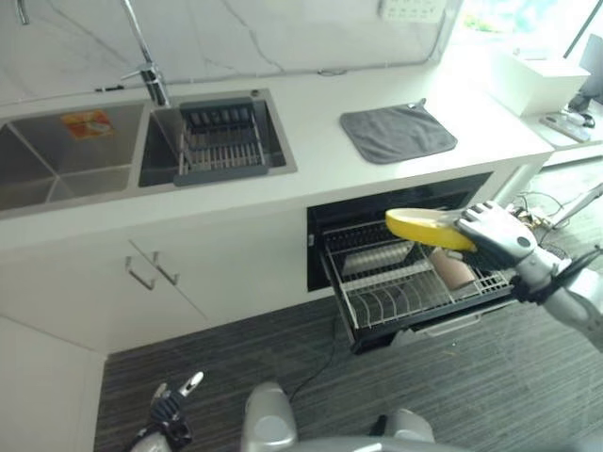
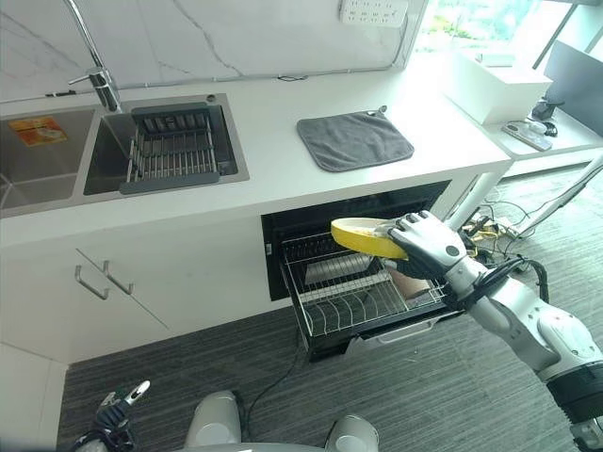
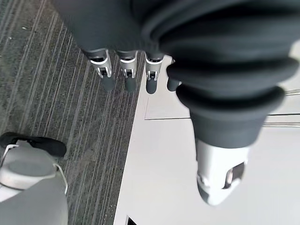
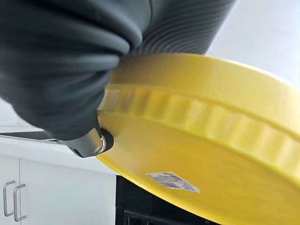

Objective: Place the dishes in the dishwasher.

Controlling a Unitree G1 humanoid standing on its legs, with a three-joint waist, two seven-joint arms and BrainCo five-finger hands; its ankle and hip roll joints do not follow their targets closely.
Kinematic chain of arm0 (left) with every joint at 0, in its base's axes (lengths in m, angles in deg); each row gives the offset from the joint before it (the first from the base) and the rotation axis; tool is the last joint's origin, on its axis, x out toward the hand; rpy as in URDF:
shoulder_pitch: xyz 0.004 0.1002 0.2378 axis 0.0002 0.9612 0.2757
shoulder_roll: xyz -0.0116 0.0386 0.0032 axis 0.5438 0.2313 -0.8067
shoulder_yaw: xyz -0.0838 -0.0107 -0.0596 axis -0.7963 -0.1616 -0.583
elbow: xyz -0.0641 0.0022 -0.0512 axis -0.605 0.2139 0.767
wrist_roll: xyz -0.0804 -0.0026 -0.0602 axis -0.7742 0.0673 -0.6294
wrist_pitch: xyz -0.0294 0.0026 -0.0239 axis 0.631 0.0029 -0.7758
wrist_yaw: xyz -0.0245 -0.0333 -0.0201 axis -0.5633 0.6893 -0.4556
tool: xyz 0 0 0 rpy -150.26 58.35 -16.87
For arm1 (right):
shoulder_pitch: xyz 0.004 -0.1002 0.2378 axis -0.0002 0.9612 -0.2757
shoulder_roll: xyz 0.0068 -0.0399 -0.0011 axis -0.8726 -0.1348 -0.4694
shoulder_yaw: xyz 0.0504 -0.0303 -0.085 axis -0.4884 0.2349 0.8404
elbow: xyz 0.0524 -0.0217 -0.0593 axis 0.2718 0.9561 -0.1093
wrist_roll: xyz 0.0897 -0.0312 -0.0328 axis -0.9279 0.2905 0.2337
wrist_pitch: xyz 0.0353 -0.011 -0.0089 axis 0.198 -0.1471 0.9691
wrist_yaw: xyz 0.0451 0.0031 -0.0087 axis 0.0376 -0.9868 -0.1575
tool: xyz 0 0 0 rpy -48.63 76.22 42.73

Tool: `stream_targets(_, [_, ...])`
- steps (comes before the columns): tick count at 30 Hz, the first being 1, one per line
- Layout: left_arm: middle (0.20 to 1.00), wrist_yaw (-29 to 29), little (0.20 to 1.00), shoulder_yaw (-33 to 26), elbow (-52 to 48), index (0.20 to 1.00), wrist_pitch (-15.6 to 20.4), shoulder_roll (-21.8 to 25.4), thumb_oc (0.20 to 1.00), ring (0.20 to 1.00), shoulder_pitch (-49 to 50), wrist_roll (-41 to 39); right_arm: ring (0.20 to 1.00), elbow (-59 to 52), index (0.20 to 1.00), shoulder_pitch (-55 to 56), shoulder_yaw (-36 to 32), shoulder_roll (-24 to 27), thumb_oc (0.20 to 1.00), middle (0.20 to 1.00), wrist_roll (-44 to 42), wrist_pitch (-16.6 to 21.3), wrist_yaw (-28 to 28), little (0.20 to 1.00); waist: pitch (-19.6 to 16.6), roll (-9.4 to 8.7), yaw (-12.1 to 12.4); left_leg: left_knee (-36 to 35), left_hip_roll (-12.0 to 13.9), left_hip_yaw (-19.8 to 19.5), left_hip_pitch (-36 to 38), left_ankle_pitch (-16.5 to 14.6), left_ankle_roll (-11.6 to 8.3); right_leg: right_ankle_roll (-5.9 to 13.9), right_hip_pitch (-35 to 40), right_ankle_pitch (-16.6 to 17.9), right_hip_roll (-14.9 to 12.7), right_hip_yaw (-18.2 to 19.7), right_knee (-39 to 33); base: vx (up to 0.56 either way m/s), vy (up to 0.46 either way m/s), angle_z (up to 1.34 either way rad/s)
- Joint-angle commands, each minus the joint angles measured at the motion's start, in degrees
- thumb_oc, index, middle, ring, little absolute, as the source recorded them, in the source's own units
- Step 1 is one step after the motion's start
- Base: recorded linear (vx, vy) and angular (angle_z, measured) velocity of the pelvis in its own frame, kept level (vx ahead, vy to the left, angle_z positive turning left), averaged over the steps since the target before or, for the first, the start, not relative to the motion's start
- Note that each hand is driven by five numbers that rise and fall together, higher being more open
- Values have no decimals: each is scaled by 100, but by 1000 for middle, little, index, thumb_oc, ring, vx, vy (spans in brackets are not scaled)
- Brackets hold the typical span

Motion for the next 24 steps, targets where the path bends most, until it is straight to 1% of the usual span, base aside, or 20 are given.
stream_targets(1, [1000,42,1000,262,-232,1000,31,316,1000,1000,-2,-124,200,457,200,-459,-86,-294,200,200,-205,-241,604,200,8,37,215,122,395,-281,503,-255,-172,12,49,357,-168,162,-100,75,-8,3])
stream_targets(3, [1000,19,1000,316,-280,1000,26,321,1000,1000,16,-106,200,780,200,-504,73,-437,200,200,-196,-277,680,200,37,60,246,188,421,-319,477,-245,-179,23,2,354,-219,154,7,67,-14,1])
stream_targets(5, [1000,13,1000,402,-373,1000,4,350,1000,1000,66,-132,200,1136,200,-592,322,-594,200,200,-9,-263,757,200,96,90,286,399,489,-386,394,-279,-190,38,-126,304,-306,166,282,92,-31,7])
stream_targets(8, [1000,-25,1000,450,-387,1000,-5,392,1000,1000,98,-184,200,1431,200,-737,619,-741,200,200,90,-409,823,200,152,129,333,614,528,-464,259,-332,-210,52,-276,237,-390,212,557,71,-34,12])
stream_targets(9, [1000,-25,1000,447,-387,1000,-5,392,1000,1000,99,-184,200,1437,200,-745,626,-744,200,200,91,-408,826,200,150,128,330,621,528,-465,251,-336,-209,52,-283,234,-392,214,564,56,-42,6])
stream_targets(11, [1000,-59,1000,506,-483,1000,-29,439,1000,1000,140,-237,200,1784,200,-912,830,-875,200,200,132,-478,974,200,183,165,377,701,537,-518,171,-337,-230,81,-371,202,-453,227,695,57,-39,5])
stream_targets(14, [1000,-64,1000,559,-524,1000,-37,493,1000,1000,178,-328,200,2160,200,-1173,1080,-983,200,200,115,-595,1046,200,229,217,433,877,571,-584,63,-377,-265,106,-483,148,-560,238,889,68,-34,5])
stream_targets(16, [1000,-86,1000,609,-544,1000,2,542,1000,1000,226,-370,200,2385,200,-1354,1187,-966,200,200,-36,-628,1035,200,258,273,462,991,596,-654,-36,-379,-295,117,-596,113,-636,265,1035,81,-19,5])
stream_targets(17, [1000,-83,1000,638,-616,1000,-27,565,1000,1000,274,-403,200,2484,200,-1495,1264,-949,200,200,93,-619,1039,200,279,314,481,1093,593,-710,-133,-400,-316,136,-722,88,-694,327,1161,58,0,4])
stream_targets(19, [1000,-80,1000,664,-684,1000,-72,603,1000,1000,292,-449,200,2510,200,-1637,1372,-920,200,200,96,-685,995,200,287,338,499,1126,595,-740,-174,-394,-333,154,-804,79,-737,365,1231,45,4,3])
stream_targets(24, [1000,-114,1000,748,-687,1000,-33,626,1000,1000,292,-541,200,2911,200,-1989,1657,-886,200,200,16,-824,1046,200,293,372,570,1133,614,-778,-197,-377,-378,188,-868,67,-819,386,1310,42,-2,1])
